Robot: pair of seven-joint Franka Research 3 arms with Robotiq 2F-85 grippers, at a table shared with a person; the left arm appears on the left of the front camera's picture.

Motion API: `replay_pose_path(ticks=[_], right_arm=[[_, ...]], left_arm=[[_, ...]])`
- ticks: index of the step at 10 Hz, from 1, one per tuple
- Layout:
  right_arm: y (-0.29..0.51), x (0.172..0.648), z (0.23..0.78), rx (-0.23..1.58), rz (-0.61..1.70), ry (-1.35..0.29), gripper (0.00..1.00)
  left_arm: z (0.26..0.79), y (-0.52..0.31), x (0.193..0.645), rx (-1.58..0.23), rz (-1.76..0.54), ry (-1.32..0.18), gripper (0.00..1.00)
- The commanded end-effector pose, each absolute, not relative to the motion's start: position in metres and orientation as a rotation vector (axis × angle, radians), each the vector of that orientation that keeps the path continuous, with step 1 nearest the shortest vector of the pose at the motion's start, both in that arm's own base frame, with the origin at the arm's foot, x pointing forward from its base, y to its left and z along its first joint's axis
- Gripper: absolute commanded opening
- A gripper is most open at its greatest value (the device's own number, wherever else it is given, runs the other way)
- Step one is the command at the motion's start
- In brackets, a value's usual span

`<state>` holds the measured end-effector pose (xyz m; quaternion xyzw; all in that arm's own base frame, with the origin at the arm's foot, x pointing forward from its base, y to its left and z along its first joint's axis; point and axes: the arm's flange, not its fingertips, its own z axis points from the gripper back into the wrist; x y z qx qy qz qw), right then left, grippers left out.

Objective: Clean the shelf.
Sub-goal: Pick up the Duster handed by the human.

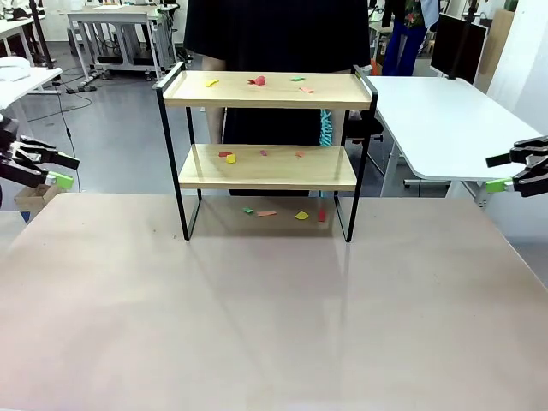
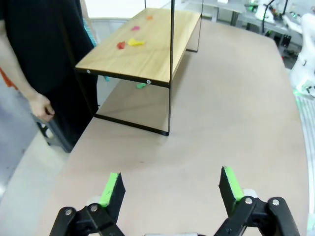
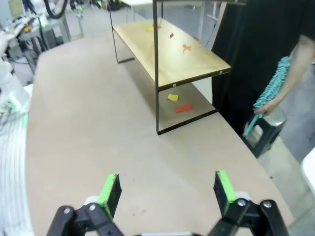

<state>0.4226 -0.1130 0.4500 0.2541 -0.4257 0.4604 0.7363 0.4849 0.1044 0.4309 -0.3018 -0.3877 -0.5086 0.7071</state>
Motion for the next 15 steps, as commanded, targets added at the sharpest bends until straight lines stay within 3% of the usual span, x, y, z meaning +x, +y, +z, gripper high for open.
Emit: replay_pose_path(ticks=[1,5,10,15], right_arm=[[-0.110,0.418,0.464,0.546,1.018,-0.948,1.00],[-0.108,0.418,0.461,0.555,1.000,-0.910,1.00],[-0.200,0.463,0.419,0.681,0.910,-1.193,1.00],[-0.255,0.496,0.391,0.747,0.797,-1.296,1.00]], left_arm=[[0.454,0.099,0.477,-0.659,-1.146,-0.836,1.00],[0.449,0.099,0.481,-0.648,-1.147,-0.854,1.00],[0.410,0.139,0.523,-0.793,-1.211,-1.052,1.00],[0.376,0.175,0.556,-0.900,-1.166,-1.186,1.00]])
